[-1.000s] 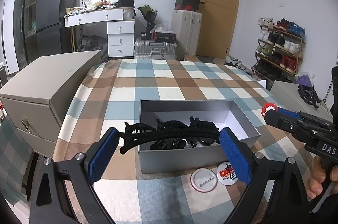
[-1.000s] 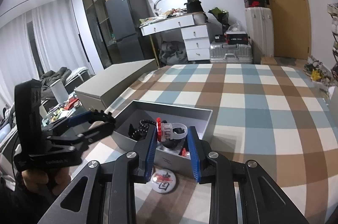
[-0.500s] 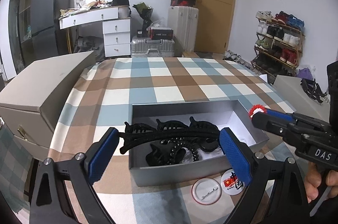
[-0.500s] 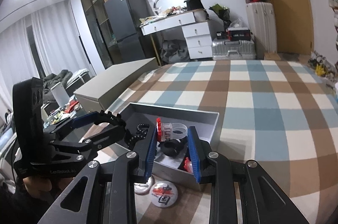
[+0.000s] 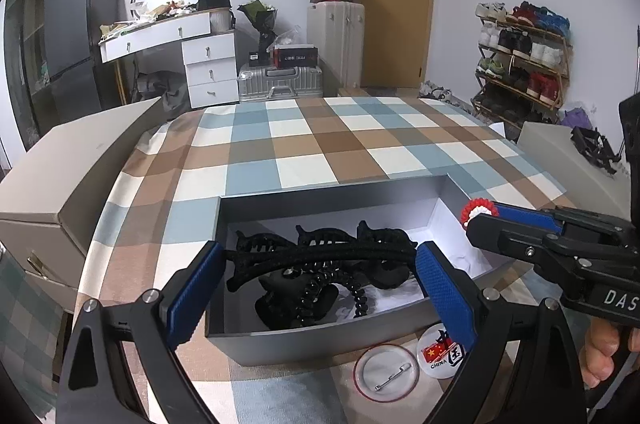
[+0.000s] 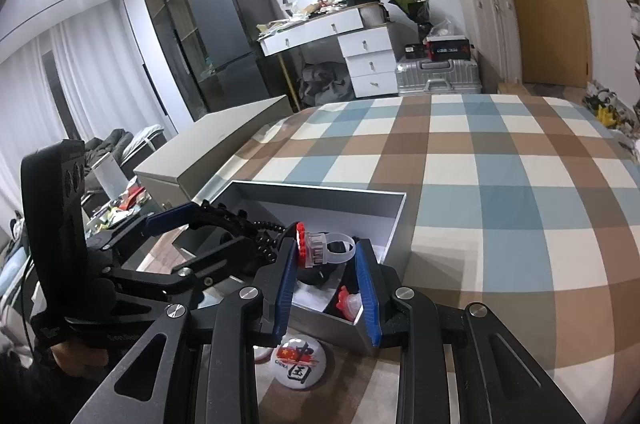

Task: Organize jewelry
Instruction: 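Open both tools to drop the ring and claw clip into the box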

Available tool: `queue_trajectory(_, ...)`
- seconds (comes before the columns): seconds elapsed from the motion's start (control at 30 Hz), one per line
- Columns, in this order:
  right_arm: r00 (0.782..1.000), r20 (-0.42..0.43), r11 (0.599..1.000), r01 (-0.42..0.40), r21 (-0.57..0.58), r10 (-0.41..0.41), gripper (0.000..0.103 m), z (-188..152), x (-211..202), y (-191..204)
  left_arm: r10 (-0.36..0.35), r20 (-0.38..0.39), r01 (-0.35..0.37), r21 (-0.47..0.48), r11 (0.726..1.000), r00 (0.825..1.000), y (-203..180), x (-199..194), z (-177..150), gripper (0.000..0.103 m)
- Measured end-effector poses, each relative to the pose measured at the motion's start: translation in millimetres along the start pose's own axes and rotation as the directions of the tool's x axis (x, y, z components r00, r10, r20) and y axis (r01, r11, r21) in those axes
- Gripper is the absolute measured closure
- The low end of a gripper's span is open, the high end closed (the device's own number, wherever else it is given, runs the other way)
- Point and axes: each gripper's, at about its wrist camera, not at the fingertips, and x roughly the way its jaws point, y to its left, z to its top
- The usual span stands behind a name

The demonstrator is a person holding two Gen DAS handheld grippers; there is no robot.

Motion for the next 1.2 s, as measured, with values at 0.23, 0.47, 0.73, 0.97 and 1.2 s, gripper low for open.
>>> queue_trajectory(0.23, 1.000, -0.011, 1.000, -0.004, -0.003, 0.004, 0.074, 0, 1, 0, 0.006, -0.012, -0.006, 0.019, 1.000, 1.000, -3, 2, -3, 0.010)
queue_trajectory(0.47, 1.000, -0.021, 1.000, -0.010, -0.005, 0.010, 0.073, -2, 4, 2, 0.006, -0.014, -0.005, 0.018, 1.000, 1.000, -2, 2, -2, 0.010)
queue_trajectory(0.73, 1.000, -0.018, 1.000, -0.001, -0.009, 0.001, 0.073, -2, 5, 2, -0.001, -0.017, 0.001, 0.011, 1.000, 1.000, -3, 2, -3, 0.010)
queue_trajectory(0.97, 1.000, -0.012, 1.000, 0.000, -0.001, 0.000, 0.068, -1, 0, 0, -0.005, -0.013, 0.005, 0.016, 1.000, 1.000, -5, -1, -2, 0.010)
queue_trajectory(1.2, 1.000, 0.006, 1.000, -0.011, 0.020, 0.011, 0.037, 0, -6, -4, -0.015, -0.021, 0.015, 0.020, 1.000, 1.000, -8, -3, -1, 0.010)
